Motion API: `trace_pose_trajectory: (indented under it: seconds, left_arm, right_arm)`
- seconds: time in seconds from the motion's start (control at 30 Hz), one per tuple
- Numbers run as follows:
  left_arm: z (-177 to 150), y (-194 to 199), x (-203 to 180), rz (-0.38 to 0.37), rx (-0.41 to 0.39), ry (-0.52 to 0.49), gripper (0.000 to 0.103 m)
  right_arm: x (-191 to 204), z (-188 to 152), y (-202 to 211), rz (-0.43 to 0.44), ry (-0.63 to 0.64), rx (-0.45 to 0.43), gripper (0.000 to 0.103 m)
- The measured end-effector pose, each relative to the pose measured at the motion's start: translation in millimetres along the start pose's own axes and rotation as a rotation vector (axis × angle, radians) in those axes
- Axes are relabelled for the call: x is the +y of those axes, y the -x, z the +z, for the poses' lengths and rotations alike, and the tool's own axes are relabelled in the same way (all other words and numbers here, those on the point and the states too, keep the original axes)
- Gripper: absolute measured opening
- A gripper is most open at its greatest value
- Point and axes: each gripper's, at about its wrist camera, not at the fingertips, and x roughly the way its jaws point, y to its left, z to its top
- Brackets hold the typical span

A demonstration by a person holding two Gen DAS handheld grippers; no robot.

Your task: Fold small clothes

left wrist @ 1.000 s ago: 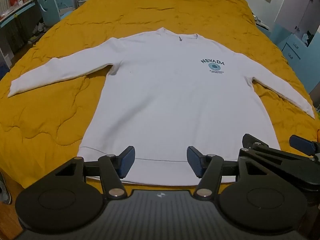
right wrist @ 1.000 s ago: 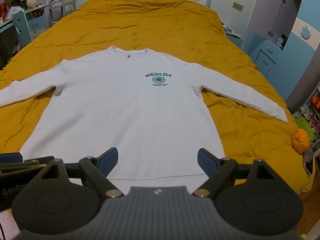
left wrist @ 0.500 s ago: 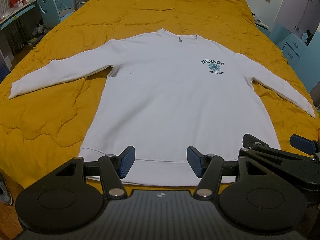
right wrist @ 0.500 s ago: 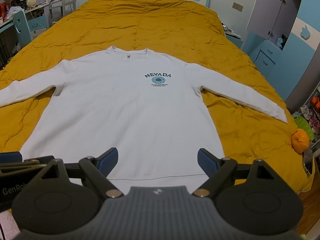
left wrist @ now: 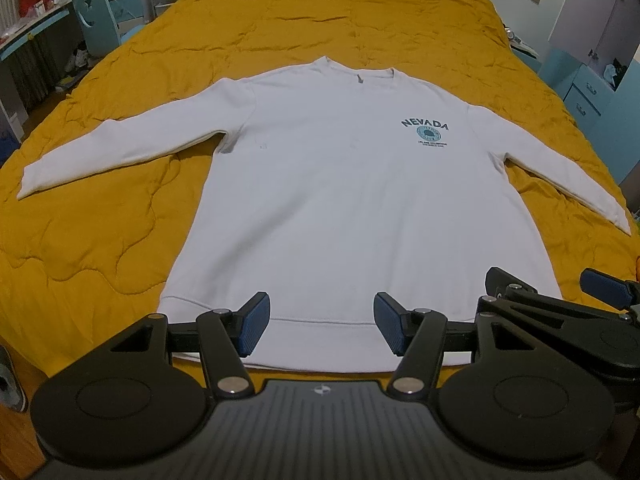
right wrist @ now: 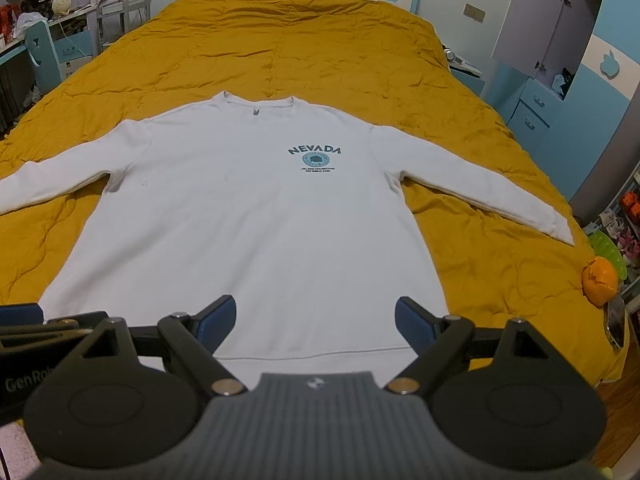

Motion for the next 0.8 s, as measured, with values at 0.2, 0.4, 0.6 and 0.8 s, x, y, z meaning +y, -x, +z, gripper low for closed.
trace_pose_trajectory:
  seconds: [0.2,0.4,0.6,0.8]
  left_arm:
    - [-1.2,-0.3,1.2,-0.006,0.003,0.005,0.070]
    - [-1.0,-2.0,1.2,-0.008,0.006,0.008,0.070]
    - [-2.7,-1.5,0.3,-0.012,0.006,0.012,0.070]
    - [-2.1,-1.3,2.0,-0.018,0.011,0.020,0.070]
  right_arm:
    - [0.6,0.7,-0.3,-0.007,0.002,-0.001,0.082]
    - [1.0,-0.7,-1.2,-0.009,-0.001,0.000,0.082]
    - [1.2,-0.6,-0.4,-0.010,-0.002,-0.002,0.082]
    - [1.2,-0.3,-0.3,-0.012,-0.004,-0.003,0.082]
